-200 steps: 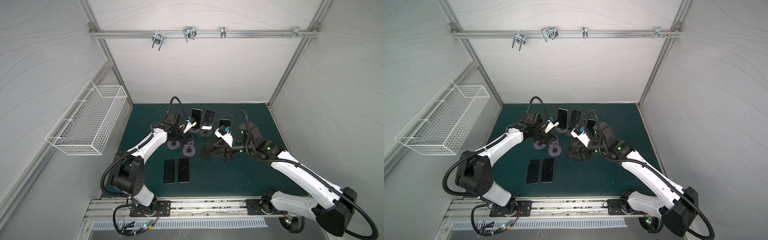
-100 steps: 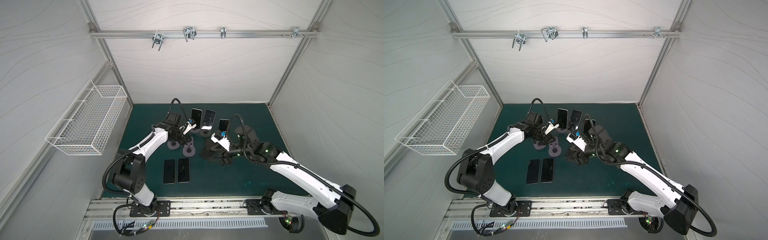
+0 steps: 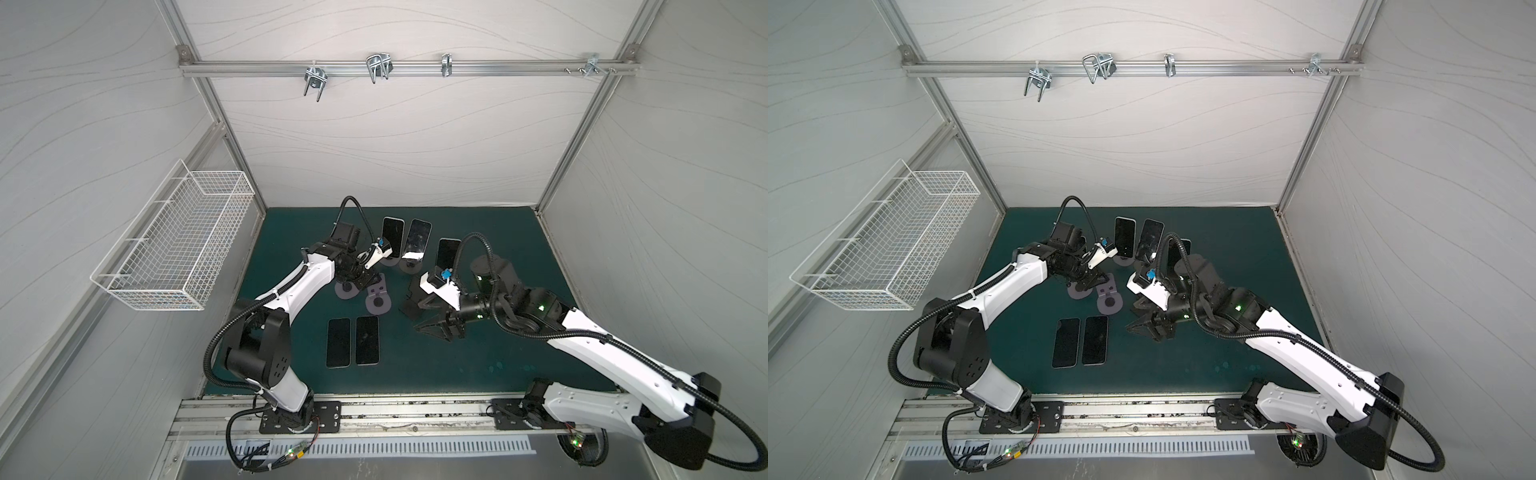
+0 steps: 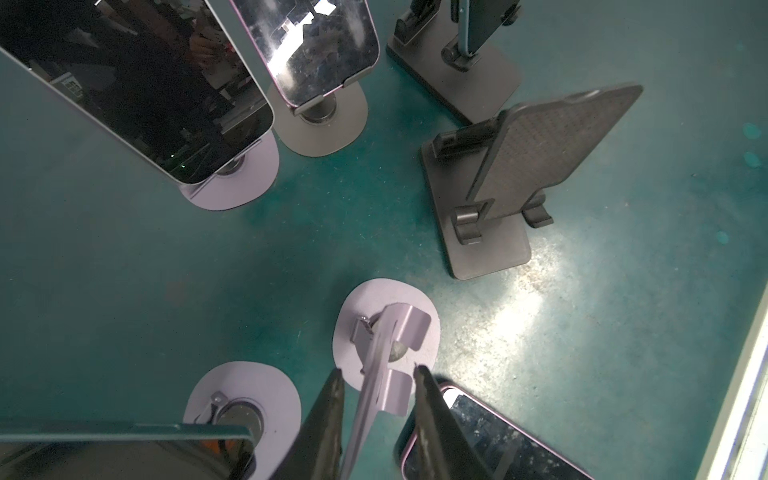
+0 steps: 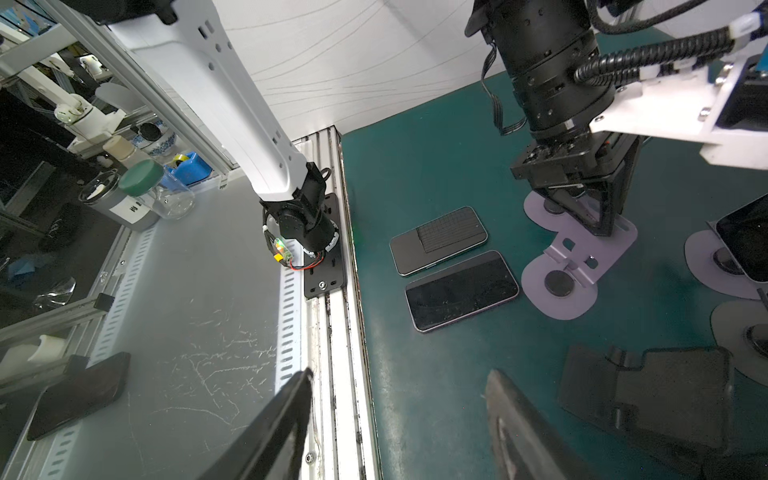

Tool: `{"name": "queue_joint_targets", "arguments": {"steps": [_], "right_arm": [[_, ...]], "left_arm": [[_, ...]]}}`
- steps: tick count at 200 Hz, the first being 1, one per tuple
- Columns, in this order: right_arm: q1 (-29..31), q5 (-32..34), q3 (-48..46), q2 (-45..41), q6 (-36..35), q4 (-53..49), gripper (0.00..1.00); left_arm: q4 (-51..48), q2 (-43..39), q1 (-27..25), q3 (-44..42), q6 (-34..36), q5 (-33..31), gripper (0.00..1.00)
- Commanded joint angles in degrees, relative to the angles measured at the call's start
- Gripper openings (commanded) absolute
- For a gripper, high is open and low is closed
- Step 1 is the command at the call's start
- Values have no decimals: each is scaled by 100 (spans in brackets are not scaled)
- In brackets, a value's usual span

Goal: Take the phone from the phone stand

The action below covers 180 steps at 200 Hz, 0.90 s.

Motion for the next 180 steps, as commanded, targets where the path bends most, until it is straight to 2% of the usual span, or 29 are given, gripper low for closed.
{"name": "queue_joint_targets", "arguments": {"steps": [1,22,42,104,114,180], "right_arm": [[16,-132,169,-6,-28,-81,68],[4,-181,192,55,-14,-85,67],[-3,-201,198,90,-15,-67,67],[-39,-87,255,207,-22,-84,67],[-37,-86,311,248,-22,-123,66],[-60,173,852,409,-33,-281,66]], "left_arm": [[-39,-9,18,62,199,241,27],[-118,19,14,96,276,199,19],[-185,14,27,117,331,170,17],[-456,130,84,314,449,584,6],[-536,171,88,387,484,608,0],[-763,131,220,943,256,720,0]]}}
